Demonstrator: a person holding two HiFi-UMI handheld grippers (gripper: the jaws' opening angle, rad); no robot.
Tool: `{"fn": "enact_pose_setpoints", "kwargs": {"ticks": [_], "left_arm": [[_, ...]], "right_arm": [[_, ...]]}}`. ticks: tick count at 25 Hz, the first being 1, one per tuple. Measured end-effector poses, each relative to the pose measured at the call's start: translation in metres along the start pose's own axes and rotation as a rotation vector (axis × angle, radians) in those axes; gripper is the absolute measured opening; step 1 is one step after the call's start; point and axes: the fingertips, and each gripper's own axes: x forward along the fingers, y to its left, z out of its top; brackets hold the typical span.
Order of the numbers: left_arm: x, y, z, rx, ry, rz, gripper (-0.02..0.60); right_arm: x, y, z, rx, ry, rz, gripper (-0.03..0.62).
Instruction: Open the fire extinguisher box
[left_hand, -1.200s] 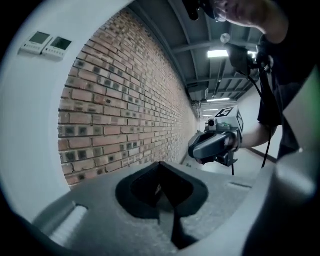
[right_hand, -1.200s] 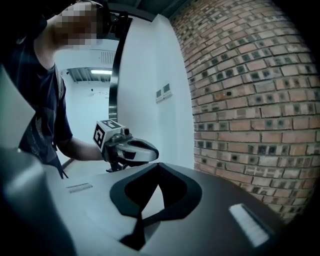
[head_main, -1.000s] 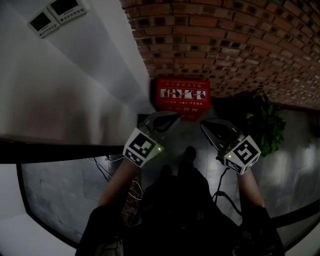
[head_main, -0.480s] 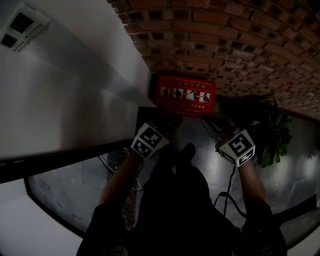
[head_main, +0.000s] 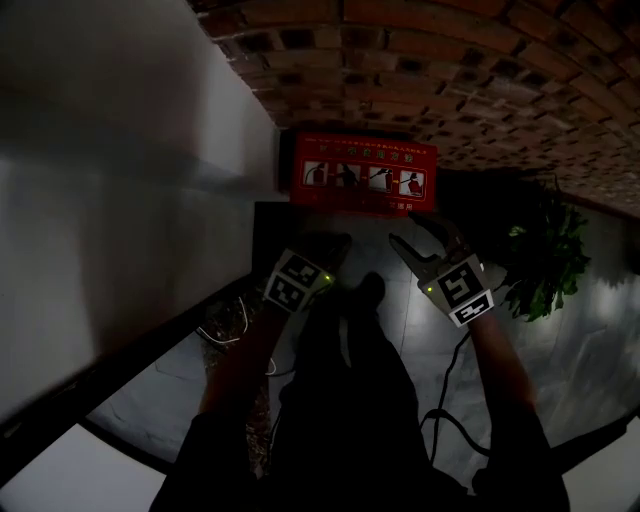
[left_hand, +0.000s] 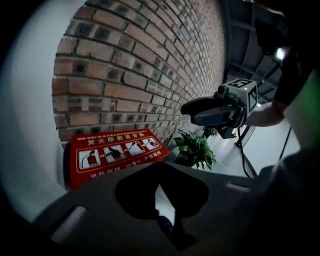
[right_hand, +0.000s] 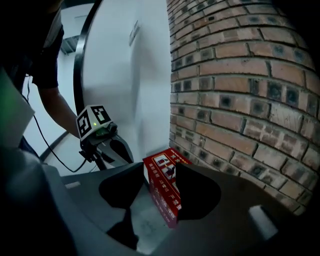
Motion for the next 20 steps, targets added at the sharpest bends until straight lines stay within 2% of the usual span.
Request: {"fn": "enact_pose_setpoints", "kwargs": {"ticks": [1,4,6,9,15,20], "left_arm": [[0.01,0.007,-0.012,-0.021,0.011,0.003,-0.002],[0.04,0.023,-0.046,-0.081,0.042,0.017,-0.002],[0.056,0.033,-0.061,-0.112,0.056,0.022,-0.002],[0.076,0.043,-0.074,-0.131,0.055,0.01,-0.002],[0.091,0.055,-0.07,-0.144,0.011,-0.016,-0.002],[0.096,0.063,-0.075,-0.137,0.023,-0.025,-0.002]], "right_arm": [[0.01,-0.005,-0.011,-0.024,0.026,-0.02,0.213],[0.039,-0.021,-0.045,-0.15,0.124,-0.084,0.279],[0.059,-0.026,-0.062,-0.225,0.175,-0.102,0.287],[0.085,-0.027,-0.079,-0.277,0.2,-0.102,0.295],[0.118,-0.014,-0.111,-0.37,0.255,-0.061,0.296],[0.127,-0.023,-0.137,-0.458,0.327,-0.116,0.299]]}}
